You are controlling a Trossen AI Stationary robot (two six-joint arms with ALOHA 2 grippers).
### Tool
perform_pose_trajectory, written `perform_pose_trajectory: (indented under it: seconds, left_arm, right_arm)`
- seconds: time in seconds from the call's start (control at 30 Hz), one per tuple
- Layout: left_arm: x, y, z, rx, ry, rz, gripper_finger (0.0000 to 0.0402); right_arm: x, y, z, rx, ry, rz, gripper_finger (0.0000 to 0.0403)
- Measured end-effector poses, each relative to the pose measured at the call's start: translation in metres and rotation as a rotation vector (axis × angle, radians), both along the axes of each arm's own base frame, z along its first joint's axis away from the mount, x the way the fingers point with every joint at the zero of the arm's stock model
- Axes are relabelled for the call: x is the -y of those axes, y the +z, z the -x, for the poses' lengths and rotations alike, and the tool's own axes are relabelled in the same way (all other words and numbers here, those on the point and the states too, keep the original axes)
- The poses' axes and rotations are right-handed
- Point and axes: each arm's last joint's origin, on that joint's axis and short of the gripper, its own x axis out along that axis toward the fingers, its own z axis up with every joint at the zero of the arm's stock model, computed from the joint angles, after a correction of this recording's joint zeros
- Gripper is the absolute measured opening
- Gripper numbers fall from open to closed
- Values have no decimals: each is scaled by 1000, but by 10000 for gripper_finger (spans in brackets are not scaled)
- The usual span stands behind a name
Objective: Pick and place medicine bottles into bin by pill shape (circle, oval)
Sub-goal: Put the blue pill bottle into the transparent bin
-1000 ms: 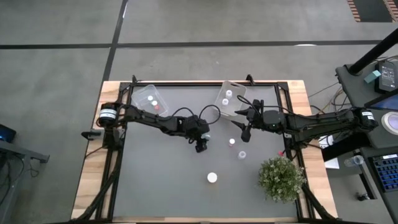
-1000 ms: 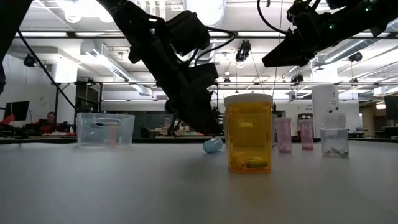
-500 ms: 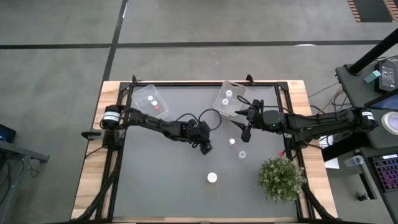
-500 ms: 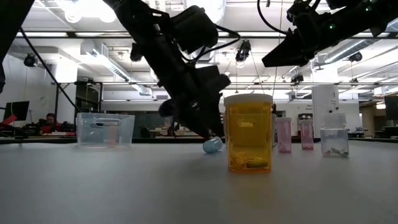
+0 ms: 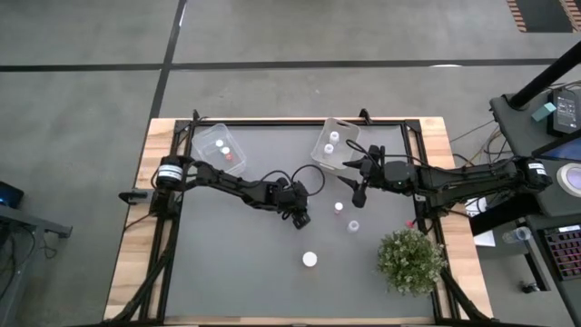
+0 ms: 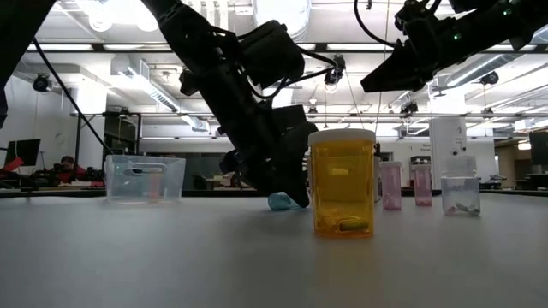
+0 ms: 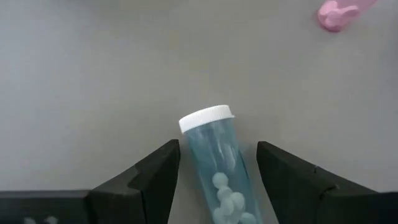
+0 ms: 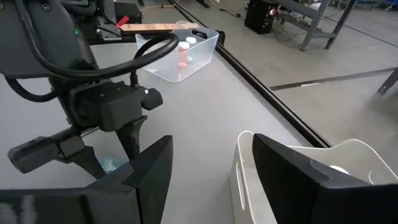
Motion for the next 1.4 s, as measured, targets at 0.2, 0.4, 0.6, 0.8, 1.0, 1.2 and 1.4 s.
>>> perform_pose_trajectory:
  seconds: [0.2, 0.4, 0.6, 0.8, 1.0, 1.2, 1.4]
  left_arm:
    - [0, -1, 1, -13, -2, -5, 164]
    - [-1, -2, 2, -20, 1, -10, 93]
    - [-1, 5, 5, -26, -52, -47, 69]
    - [0, 53, 9, 135, -147, -162, 85]
    - [5, 103, 30, 360, -251, -306, 86]
    - [7, 128, 62, 661, -306, -346, 86]
    - [6, 137, 88, 905, -293, -362, 86]
  right_arm:
    - [0, 0, 0, 0, 0, 0, 215]
    - [0, 0, 0, 1, 0, 0, 215]
    - [0, 0, 0, 1, 0, 0, 215]
    - [0, 1, -1, 11, 9, 8, 215]
    - [-3, 7, -3, 73, 123, -4, 215]
    - [-8, 6, -13, 122, 227, 15, 215]
    - [-11, 0, -37, 233, 289, 35, 214]
